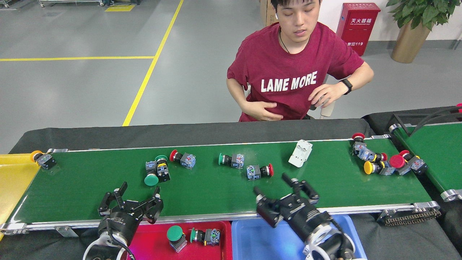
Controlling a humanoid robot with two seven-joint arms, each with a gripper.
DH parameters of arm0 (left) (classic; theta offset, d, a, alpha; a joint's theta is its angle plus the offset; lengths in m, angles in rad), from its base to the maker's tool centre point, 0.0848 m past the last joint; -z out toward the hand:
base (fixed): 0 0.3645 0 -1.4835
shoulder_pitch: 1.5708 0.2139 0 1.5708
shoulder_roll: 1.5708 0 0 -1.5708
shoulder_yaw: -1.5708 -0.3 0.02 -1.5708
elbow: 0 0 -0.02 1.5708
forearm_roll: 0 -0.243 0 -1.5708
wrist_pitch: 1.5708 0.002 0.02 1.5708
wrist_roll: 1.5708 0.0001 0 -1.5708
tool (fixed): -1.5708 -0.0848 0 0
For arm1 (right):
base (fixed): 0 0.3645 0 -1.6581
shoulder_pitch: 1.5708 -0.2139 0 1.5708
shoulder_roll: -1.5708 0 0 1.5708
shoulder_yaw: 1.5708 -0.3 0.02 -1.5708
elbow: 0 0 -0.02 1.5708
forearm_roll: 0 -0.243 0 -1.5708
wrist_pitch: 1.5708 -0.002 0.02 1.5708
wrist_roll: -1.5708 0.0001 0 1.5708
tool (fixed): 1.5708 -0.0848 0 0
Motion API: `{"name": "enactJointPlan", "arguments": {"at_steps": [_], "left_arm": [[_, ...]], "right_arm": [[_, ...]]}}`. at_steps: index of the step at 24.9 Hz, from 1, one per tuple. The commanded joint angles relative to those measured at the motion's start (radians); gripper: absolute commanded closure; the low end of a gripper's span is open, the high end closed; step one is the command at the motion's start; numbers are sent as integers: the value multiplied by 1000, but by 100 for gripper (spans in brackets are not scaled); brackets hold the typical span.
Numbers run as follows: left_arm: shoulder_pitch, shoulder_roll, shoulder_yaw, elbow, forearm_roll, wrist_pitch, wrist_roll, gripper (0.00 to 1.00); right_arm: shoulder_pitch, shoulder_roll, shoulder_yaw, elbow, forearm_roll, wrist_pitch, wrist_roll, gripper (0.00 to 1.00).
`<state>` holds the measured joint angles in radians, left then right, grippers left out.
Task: Pick switch part from conveyor to tray
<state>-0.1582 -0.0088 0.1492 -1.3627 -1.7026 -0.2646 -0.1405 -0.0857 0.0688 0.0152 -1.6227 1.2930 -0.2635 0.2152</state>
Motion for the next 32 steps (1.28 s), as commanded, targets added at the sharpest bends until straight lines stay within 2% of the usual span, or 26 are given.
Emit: {"name": "enactJointPlan", "arguments": {"at_steps": [1, 5, 8, 13, 15, 17, 19, 20, 22, 24, 27, 28, 29, 32], "left_arm": [[-37, 7, 7, 19, -3, 10, 1, 0], [-73, 15, 10, 89, -2, 38, 1, 0], [-87, 30, 12, 117, -2, 41, 1, 0], [-153, 35, 12, 194, -2, 85, 1, 0], [-204, 36, 10, 258, -2, 113, 2, 0], [-256, 58, 9, 335, -2, 156, 10, 0], [-279, 76, 0, 387, -2, 197, 18, 6], [-280, 81, -2, 402, -2, 205, 30, 25], [-273, 84, -3, 407, 14, 180, 62, 89], [-267, 87, -2, 413, 24, 143, 125, 98], [-239, 87, -5, 399, 18, 134, 182, 100], [-219, 89, -17, 358, 21, 114, 185, 100], [-176, 101, -25, 278, 28, 29, 188, 100], [-11, 153, -20, 31, 64, -289, 187, 99]], "right_arm": [[24, -17, -35, -11, -1, 49, -71, 2], [202, -93, -84, -69, -3, 43, -178, 2], [313, -121, -96, -94, -3, 36, -247, 2], [310, -118, -95, -102, -4, 38, -246, 2], [270, -110, -86, -95, -4, 47, -235, 2], [196, -67, -34, -54, 9, 66, -197, 2], [109, -35, 14, 4, 25, 110, -165, 2], [60, -20, 49, 50, 43, 150, -163, 2], [-46, 0, 135, 155, 74, 260, -161, 2], [-147, 13, 216, 268, 74, 368, -163, 2], [-263, 36, 299, 422, 69, 463, -165, 2], [-307, 59, 312, 489, 69, 491, -168, 2], [-356, 88, 315, 561, 69, 510, -168, 2], [-450, 95, 327, 707, 45, 520, -169, 2]]}}
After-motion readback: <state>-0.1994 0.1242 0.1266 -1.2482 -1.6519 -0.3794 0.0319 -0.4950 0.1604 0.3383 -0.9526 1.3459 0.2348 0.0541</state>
